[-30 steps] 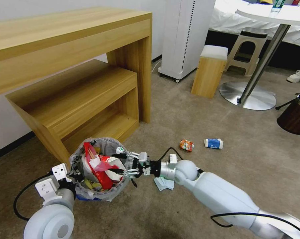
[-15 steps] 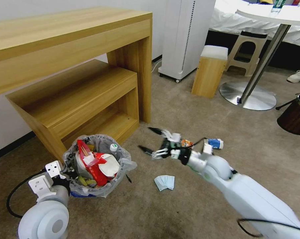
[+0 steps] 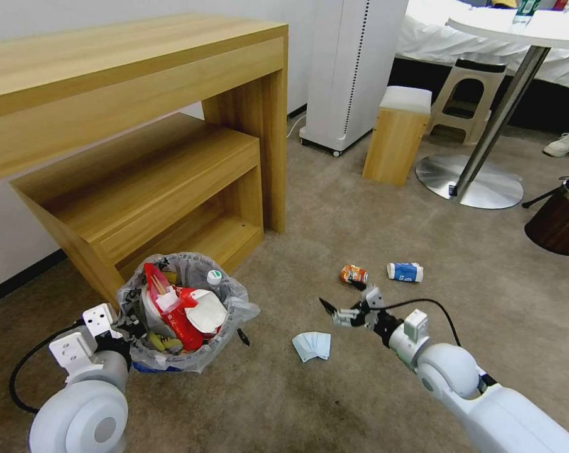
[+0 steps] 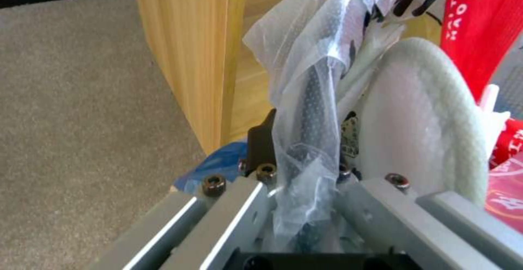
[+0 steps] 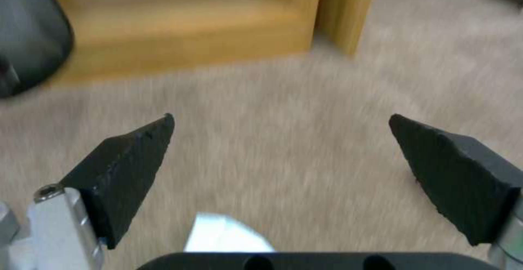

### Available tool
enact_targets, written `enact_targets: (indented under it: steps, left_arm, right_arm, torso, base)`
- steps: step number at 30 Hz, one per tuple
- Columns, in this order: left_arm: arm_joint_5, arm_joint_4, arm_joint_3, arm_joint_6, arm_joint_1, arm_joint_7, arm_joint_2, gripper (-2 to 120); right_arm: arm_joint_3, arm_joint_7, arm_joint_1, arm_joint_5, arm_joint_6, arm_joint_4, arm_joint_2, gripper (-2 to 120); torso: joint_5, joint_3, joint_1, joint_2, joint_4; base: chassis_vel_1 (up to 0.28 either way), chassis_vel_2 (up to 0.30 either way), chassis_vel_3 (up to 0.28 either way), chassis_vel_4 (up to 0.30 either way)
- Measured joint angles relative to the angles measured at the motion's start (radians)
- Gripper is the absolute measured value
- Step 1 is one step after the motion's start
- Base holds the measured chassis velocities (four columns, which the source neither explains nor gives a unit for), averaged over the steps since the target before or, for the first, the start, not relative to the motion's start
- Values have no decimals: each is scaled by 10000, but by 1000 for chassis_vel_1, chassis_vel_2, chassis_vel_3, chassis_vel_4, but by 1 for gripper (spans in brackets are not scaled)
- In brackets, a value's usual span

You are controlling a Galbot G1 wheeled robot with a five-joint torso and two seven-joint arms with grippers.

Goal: Pick up the trash bin and place the garbage on the floor into it.

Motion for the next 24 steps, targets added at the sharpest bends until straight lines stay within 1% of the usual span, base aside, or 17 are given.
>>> enact_targets:
  steps: [2,3,6,7,10,11,14,17,18,21,22,24]
  left_arm:
    - [-8,-75,-21,-1,50,3,66,0]
    - [-8,-75,-21,-1,50,3,66,0]
    - [-30,-148,-61,-1,84,-3,170,0]
    - [-30,-148,-61,-1,84,-3,170,0]
    - [-17,-153,-34,-1,123,-8,173,0]
    - [-17,-153,-34,-1,123,-8,173,0]
    - [36,-148,-16,-1,182,-9,144,0]
    - [110,-147,-3,-1,211,-11,105,0]
    - [110,-147,-3,-1,211,-11,105,0]
    - [190,-147,29,-1,248,-22,43,0]
    - [190,-147,29,-1,248,-22,43,0]
    - [228,-150,26,-1,287,-27,5,0]
  right_arm:
    - [-193,-545,283,-582,119,-903,294,100]
    - [-193,-545,283,-582,119,-903,294,100]
    - [-375,-1272,609,-1524,174,-1762,642,100]
    - [-375,-1272,609,-1524,174,-1762,642,100]
    - [-514,-1560,809,-2065,197,-2283,1021,100]
    - [-514,-1560,809,-2065,197,-2283,1021,100]
    - [-634,-1666,962,-2246,167,-2619,1342,100]
    - [-756,-2142,1286,-2684,89,-3271,1818,100]
    - [-756,-2142,1286,-2684,89,-3271,1818,100]
    - [-785,-2717,1636,-3328,153,-4057,2243,100]
    - [-785,-2717,1636,-3328,153,-4057,2243,100]
    - [-805,-2907,1785,-3470,261,-4446,2389,100]
  torso:
    - [-1,0,0,0,1]
    - [-1,0,0,0,1]
    - [-2,0,0,0,1]
    - [-2,0,0,0,1]
    - [-3,0,0,0,0]
    - [-3,0,0,0,0]
    - [-3,0,0,-1,2]
    - [-2,0,0,-1,1]
    - [-2,0,0,-1,1]
    - [-2,1,1,-1,2]
    - [-2,1,1,-1,2]
    - [-3,1,1,-2,1]
  base:
    - [0,0,0,0]
    - [0,0,0,0]
    - [0,0,0,0]
    - [0,0,0,0]
    - [0,0,0,0]
    - [0,0,0,0]
    - [0,0,0,0]
    - [0,0,0,0]
    - [0,0,0,0]
    - [0,0,0,0]
    - [0,0,0,0]
    - [0,0,0,0]
